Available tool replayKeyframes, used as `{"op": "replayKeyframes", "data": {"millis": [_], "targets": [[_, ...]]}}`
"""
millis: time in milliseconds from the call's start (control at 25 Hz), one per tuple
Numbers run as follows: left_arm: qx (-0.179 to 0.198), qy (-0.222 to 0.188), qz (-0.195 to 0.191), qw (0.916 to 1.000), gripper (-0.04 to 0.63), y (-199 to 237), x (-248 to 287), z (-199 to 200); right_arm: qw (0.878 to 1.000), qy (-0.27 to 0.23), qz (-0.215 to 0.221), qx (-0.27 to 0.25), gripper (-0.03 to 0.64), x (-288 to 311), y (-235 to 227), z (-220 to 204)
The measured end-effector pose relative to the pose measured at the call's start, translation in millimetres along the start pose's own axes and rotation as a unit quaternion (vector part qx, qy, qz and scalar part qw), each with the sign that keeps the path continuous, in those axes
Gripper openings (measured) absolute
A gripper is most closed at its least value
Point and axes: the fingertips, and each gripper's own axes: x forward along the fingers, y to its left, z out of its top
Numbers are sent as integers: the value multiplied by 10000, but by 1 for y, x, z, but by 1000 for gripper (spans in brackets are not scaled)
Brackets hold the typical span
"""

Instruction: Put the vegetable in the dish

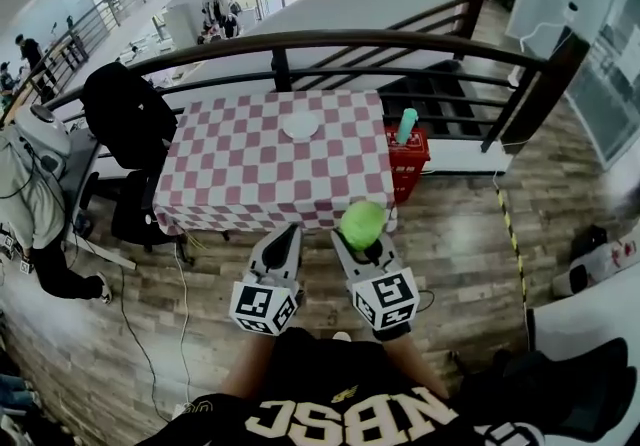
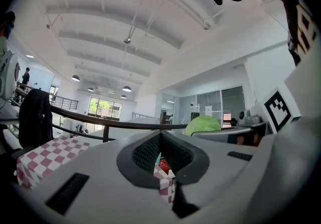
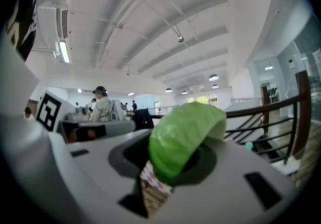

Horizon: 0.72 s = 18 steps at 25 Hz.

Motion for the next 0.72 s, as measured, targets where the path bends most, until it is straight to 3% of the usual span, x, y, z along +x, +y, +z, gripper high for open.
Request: {"op": "replayKeyframes", "data": {"millis": [280,560,720], "targets": [[-159,356,72,9992,20,28,43,-27,9984,207,443,270,127,44,-24,-14],[-526,454,-249,9973,20,91,114,-58,9985,494,-18,229,127,111,-66,-27],[-603,225,-512,9966,20,139,174,-40,9984,505,-170,179,127,173,-96,-6]]}}
